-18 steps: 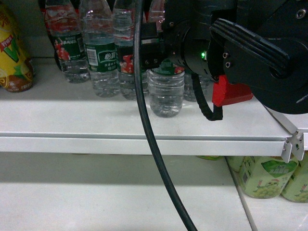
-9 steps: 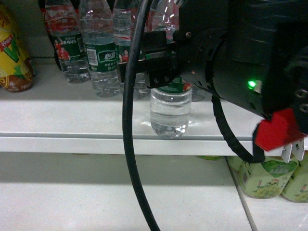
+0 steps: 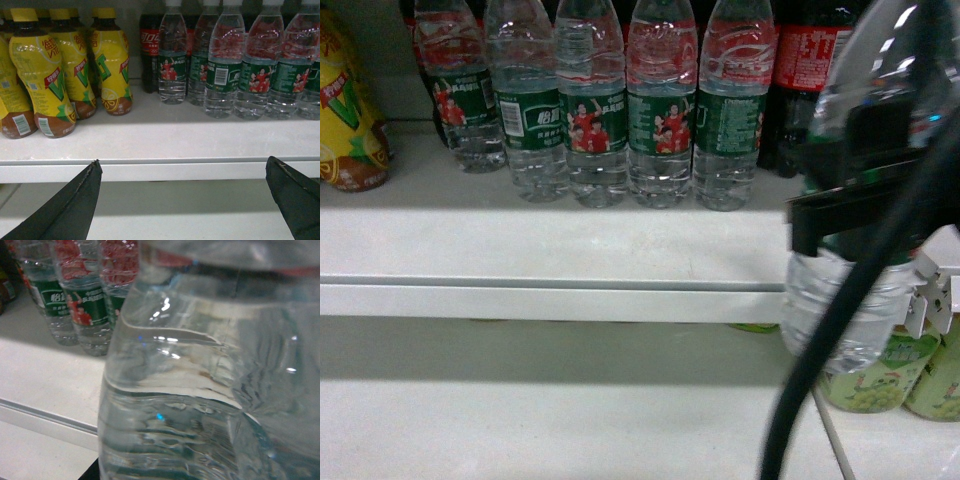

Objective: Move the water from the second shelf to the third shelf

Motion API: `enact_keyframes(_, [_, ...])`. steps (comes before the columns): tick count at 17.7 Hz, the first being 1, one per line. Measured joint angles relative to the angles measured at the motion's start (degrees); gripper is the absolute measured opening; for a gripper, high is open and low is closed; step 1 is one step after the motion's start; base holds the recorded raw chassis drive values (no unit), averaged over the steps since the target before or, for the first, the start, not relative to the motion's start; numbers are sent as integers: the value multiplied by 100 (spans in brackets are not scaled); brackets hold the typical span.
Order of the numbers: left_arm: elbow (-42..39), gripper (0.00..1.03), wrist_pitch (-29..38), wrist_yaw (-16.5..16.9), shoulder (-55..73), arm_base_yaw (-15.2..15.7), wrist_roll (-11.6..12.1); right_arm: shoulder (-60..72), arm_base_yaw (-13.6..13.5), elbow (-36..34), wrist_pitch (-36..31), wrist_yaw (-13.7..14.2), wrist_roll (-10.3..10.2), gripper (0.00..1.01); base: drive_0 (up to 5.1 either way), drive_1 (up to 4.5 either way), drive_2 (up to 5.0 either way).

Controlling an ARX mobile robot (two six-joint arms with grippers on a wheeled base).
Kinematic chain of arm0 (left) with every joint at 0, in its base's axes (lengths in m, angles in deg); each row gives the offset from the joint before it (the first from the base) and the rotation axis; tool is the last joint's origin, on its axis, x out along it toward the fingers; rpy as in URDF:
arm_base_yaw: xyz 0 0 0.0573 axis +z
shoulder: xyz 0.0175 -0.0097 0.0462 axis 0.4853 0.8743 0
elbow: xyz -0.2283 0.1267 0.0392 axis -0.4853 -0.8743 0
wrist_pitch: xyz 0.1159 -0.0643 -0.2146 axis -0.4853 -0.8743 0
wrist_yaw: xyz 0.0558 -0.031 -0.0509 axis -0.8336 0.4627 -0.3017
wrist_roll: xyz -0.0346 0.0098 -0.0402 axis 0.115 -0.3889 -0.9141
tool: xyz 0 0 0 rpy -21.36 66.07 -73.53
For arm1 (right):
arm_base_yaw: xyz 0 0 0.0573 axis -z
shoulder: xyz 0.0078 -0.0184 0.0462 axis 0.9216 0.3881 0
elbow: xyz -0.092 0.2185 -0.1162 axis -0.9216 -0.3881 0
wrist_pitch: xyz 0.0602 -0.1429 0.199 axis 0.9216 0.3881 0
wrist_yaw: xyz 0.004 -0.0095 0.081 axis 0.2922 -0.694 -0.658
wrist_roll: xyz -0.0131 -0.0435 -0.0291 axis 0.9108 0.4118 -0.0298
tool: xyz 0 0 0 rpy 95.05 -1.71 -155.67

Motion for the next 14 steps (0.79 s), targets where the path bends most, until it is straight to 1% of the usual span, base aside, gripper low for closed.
enact_keyframes(3, [2,98,0,0,0,0,0,-1182,514,-455,592,-92,-9,43,0,0,0])
enact_keyframes(5, [2,98,0,0,0,0,0,-2024,859,-673,1252,-114,-22,43,0,0,0])
enact_keyframes(7, [2,98,0,0,0,0,0,-2946,1174,-708,1956,-50,-20,43,0,0,0])
enact_keyframes(9, [2,98,0,0,0,0,0,-3770,1405,-708,2610,72,-37,43,0,0,0])
enact_keyframes(11, [0,98,0,0,0,0,0,-4350,1478,-702,3204,295,-94,43,0,0,0])
enact_keyframes(12, [2,98,0,0,0,0,0,-4559,1493,-699,3477,310,-162,43,0,0,0])
enact_keyframes(14, [2,98,0,0,0,0,0,-4896,1646,-684,3812,308,-293,43,0,0,0])
